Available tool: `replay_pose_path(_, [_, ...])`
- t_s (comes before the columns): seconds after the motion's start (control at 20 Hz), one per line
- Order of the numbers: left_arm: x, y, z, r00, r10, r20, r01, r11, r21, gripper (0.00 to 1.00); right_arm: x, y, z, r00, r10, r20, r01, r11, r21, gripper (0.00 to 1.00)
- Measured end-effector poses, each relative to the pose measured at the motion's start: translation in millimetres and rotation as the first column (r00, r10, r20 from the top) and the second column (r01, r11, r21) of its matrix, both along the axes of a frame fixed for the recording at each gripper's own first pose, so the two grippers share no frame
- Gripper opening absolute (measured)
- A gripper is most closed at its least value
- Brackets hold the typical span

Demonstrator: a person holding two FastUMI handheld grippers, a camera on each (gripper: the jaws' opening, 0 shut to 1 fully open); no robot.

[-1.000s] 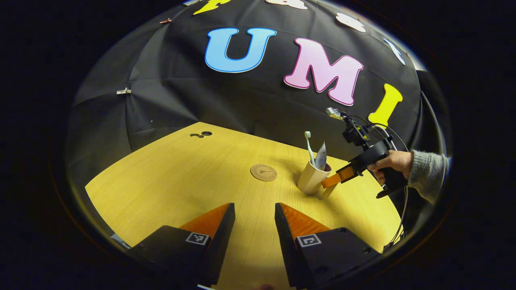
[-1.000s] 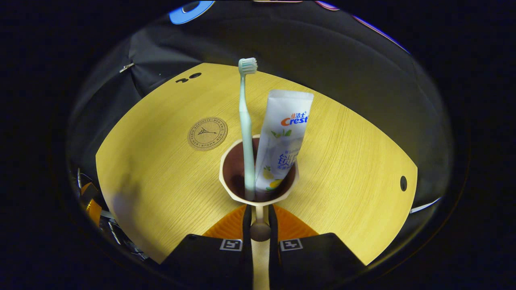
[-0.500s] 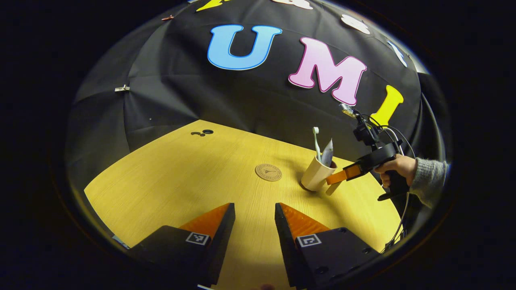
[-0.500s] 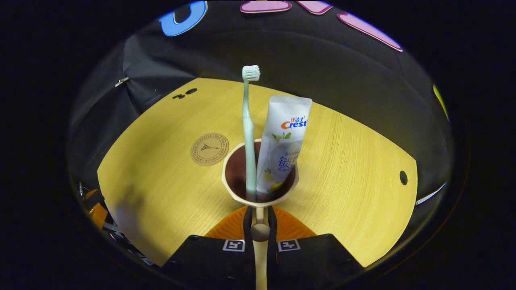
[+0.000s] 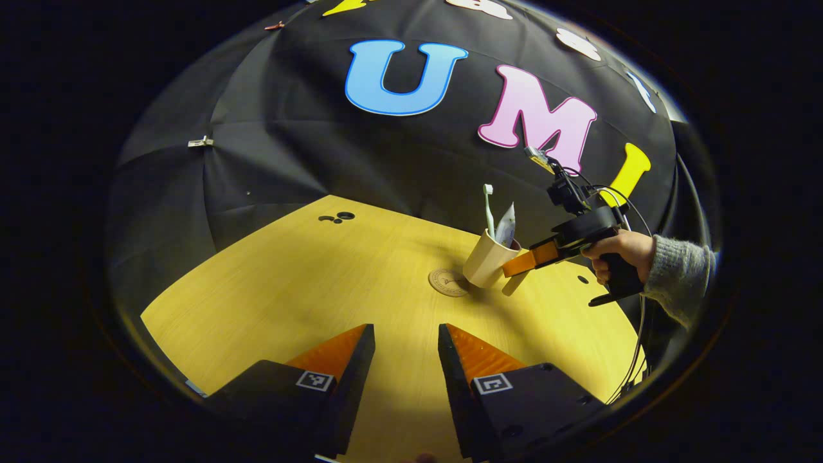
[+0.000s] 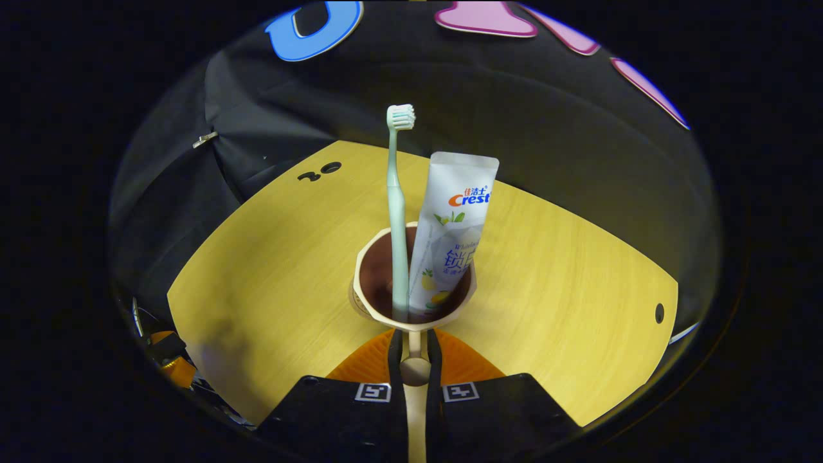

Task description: Put the toothbrush and toothpaste on the desktop into the cup, then pick up the cup and place it on the coaster on the desktop.

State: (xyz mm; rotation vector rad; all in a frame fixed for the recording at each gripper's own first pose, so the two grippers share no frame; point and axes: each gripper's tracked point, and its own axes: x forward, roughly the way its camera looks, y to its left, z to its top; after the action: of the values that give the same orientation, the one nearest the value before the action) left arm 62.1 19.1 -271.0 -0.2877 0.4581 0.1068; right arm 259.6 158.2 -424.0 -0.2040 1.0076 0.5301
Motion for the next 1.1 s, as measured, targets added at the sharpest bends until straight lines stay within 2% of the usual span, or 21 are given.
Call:
replay_pose_path(0.35, [-2.5, 26.6, -9.4, 0.998, 0.049, -0.026, -0.05, 0.998, -0.034, 0.64, 7.5, 45.5, -29.5, 0.998, 0.046, -0.032, -0.047, 0.999, -0.028, 0.14])
replay_pose_path(0.75, [2.9, 33.2, -14.1, 0.998, 0.057, -0.039, -0.059, 0.997, -0.046, 0.65, 7.1, 46.8, -36.3, 0.998, 0.041, -0.042, -0.043, 0.997, -0.058, 0.15])
replay_pose_path(1.0, [5.5, 30.4, -5.0, 0.998, 0.056, -0.027, -0.057, 0.998, -0.034, 0.65, 3.8, 40.8, -33.3, 0.999, 0.007, -0.047, -0.009, 0.998, -0.054, 0.34])
replay_pose_path(1.05, [5.4, 29.2, -3.7, 0.998, 0.052, -0.026, -0.053, 0.998, -0.031, 0.65, 3.1, 41.8, -29.8, 0.999, 0.0, -0.043, -0.001, 0.999, -0.04, 0.47])
replay_pose_path(1.1, [5.3, 27.0, -2.7, 0.999, 0.048, -0.025, -0.049, 0.998, -0.027, 0.65, 2.5, 41.4, -25.3, 0.999, -0.008, -0.035, 0.007, 1.0, -0.029, 0.46])
